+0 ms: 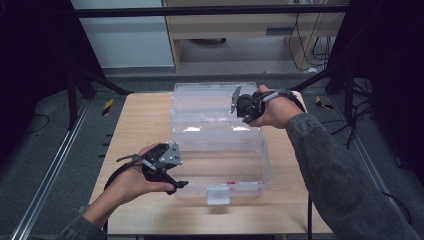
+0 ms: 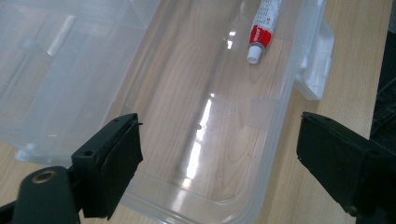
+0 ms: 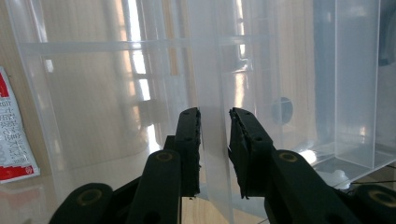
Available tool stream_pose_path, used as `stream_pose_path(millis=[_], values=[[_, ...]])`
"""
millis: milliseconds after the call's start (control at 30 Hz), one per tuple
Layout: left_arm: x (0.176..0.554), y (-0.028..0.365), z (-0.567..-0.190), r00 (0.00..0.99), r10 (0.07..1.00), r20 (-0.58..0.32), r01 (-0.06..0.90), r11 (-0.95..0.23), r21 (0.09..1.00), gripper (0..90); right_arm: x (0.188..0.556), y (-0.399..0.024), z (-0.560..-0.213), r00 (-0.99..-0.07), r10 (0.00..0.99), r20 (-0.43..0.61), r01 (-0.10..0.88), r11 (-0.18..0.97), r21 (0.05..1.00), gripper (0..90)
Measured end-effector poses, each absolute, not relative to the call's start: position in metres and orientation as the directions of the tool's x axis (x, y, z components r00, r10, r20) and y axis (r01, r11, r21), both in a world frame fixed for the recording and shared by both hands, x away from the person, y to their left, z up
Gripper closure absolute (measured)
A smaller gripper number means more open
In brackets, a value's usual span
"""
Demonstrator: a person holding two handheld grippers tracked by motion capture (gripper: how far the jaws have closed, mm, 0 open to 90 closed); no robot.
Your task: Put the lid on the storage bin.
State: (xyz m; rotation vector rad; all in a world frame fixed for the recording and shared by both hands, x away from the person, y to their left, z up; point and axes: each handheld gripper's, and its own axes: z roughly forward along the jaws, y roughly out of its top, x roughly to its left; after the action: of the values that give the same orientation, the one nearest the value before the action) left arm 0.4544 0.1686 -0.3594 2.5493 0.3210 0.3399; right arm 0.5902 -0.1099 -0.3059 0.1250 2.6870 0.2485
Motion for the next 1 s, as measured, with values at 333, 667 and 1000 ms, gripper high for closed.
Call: stream_pose_path(millis=[333,667,1000], values=[[0.45,0.162,-0.359,0.958,0.245,0.15,0.145,-0.863,0.484,21.2,0.588,-0.106,-0.305,-0.904,0.074,-0.422,0.001,0.986,0.169,80.0],[0.444,0.156,-0.372,0.966,0.215,0.141,0.139,-0.898,0.417,35.3,0.589,-0.108,-0.305,-0.908,0.084,-0.411,0.01,0.984,0.179,79.7],[0.443,0.147,-0.385,0.969,0.188,0.158,0.11,-0.907,0.406,40.3,0.589,-0.108,-0.305,-0.906,0.085,-0.414,0.009,0.983,0.181,79.4]])
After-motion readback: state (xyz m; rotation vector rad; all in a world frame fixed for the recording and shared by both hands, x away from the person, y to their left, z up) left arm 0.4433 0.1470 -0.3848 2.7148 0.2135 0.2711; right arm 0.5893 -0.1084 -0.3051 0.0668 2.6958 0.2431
